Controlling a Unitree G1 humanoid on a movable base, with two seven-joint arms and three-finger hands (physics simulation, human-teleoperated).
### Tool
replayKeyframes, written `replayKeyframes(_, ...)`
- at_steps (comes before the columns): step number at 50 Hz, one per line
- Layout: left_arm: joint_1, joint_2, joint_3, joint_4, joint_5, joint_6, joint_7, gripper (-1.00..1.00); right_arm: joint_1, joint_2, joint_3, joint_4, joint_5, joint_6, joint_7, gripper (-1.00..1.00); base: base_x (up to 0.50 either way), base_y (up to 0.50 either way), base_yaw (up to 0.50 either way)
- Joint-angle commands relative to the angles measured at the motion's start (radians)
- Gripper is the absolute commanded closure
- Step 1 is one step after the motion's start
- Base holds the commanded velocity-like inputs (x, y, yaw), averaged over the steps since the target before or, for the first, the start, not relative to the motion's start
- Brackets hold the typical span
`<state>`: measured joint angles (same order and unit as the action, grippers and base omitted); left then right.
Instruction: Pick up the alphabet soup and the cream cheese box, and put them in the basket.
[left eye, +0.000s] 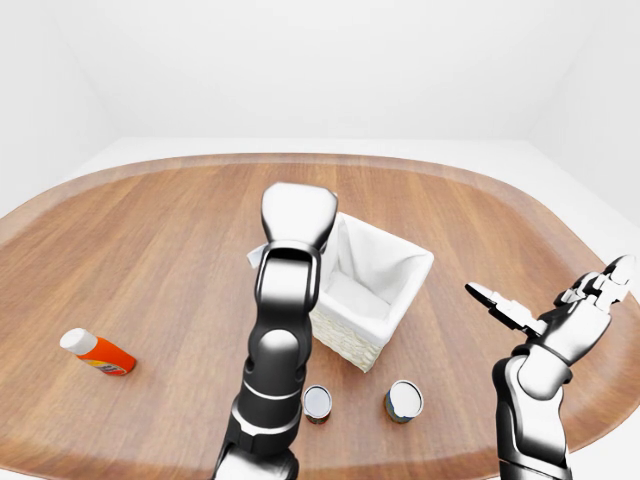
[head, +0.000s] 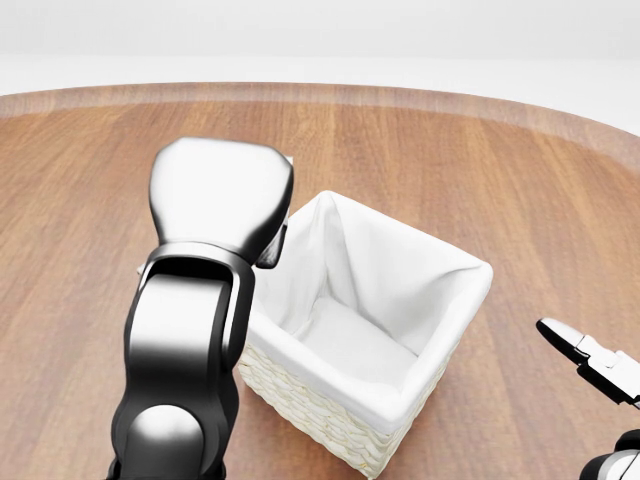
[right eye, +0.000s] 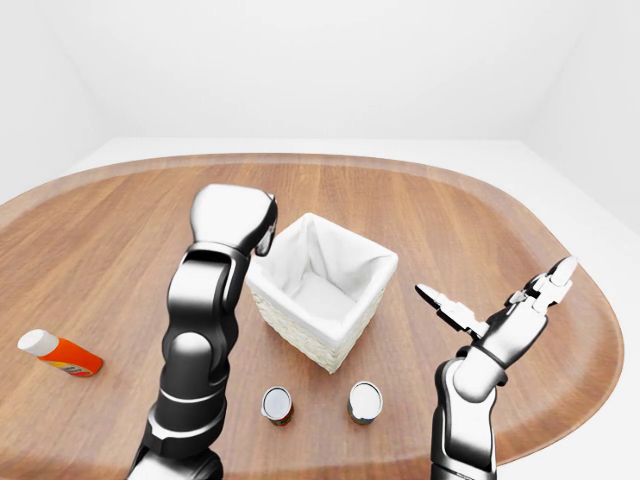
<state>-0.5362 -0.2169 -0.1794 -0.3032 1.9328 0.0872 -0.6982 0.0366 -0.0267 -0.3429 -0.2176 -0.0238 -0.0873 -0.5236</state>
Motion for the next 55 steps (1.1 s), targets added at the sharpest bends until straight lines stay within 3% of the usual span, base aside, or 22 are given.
replayKeyframes(1,-0.019,-0.021,-0.026,0.097,-0.031,0.0,0.0,1.0,0.002,0.001,0.0,-0.005,0.001,0.0,0.0,-1.0,0.0,0.0,0.0)
replayKeyframes(22,-0.068,-0.082,-0.063,0.274,-0.067,0.0,0.0,1.0,0.001,0.001,-0.001,-0.002,0.001,0.0,0.0,-1.0,0.0,0.0,0.0)
replayKeyframes(29,-0.123,-0.096,-0.057,0.354,-0.081,0.0,0.0,1.0,0.002,0.001,-0.001,-0.007,0.002,0.0,0.0,-1.0,0.0,0.0,0.0)
replayKeyframes(48,-0.175,-0.111,-0.065,0.568,-0.109,0.0,0.0,1.0,-0.002,-0.002,-0.003,0.003,0.008,0.0,0.0,-1.0,0.0,0.0,0.0)
replayKeyframes(55,-0.19,-0.106,-0.055,0.642,-0.163,0.0,0.0,1.0,-0.001,-0.001,-0.002,-0.006,0.008,0.0,0.0,-1.0,0.0,0.0,0.0)
